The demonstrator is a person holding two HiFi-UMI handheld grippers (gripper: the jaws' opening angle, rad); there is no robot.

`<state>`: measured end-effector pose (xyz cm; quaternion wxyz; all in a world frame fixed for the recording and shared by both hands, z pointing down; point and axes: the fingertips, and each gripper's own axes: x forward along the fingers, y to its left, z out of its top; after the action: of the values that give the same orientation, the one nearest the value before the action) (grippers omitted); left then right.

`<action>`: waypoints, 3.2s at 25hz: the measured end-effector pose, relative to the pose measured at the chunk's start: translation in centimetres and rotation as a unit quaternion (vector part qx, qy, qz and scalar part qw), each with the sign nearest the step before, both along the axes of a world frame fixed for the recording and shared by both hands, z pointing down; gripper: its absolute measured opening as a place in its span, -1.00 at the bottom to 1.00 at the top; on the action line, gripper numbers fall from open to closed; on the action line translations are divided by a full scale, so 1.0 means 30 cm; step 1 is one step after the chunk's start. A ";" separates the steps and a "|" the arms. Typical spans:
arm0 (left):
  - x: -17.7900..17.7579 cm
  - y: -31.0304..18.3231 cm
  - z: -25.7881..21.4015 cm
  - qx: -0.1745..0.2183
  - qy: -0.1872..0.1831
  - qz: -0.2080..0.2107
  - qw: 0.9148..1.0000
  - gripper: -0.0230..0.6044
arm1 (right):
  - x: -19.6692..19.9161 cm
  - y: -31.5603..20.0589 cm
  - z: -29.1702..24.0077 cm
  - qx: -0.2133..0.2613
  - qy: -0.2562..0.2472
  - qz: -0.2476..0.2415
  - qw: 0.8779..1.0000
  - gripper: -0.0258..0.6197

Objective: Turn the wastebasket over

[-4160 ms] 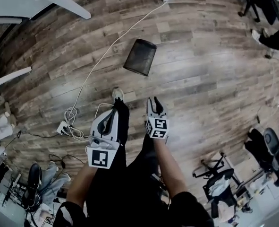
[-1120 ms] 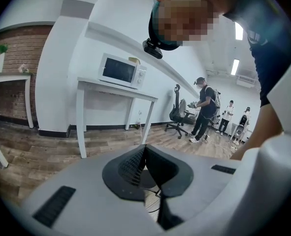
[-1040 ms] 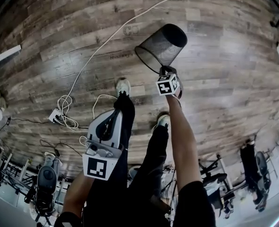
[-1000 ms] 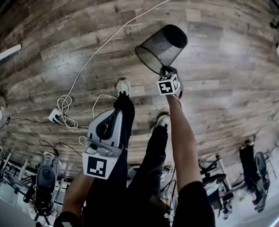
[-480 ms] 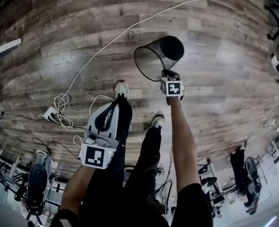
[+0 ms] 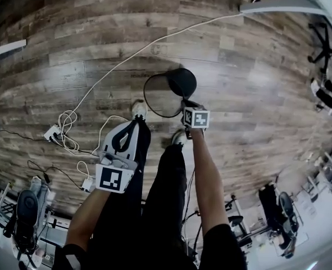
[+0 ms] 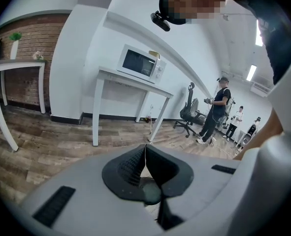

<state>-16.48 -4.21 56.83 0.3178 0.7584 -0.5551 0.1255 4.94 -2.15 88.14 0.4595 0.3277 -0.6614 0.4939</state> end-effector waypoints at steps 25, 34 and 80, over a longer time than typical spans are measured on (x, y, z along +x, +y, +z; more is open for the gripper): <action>0.012 0.239 0.535 -0.223 0.062 -0.139 0.963 -0.29 | -0.130 -0.062 -0.495 0.016 -0.084 -0.046 0.995 -0.75; 0.005 0.244 0.739 -0.282 0.086 -0.168 0.941 -0.20 | -0.170 -0.110 -0.720 0.022 -0.127 -0.061 0.990 -0.74; 0.181 0.221 1.058 -0.330 0.014 -0.164 0.930 -0.76 | 0.184 -0.079 0.005 -0.033 0.016 0.025 0.999 -0.77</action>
<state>-11.05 2.41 88.58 0.5737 0.5109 -0.5947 0.2371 10.46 -4.51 88.28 0.4681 0.3366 -0.6287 0.5218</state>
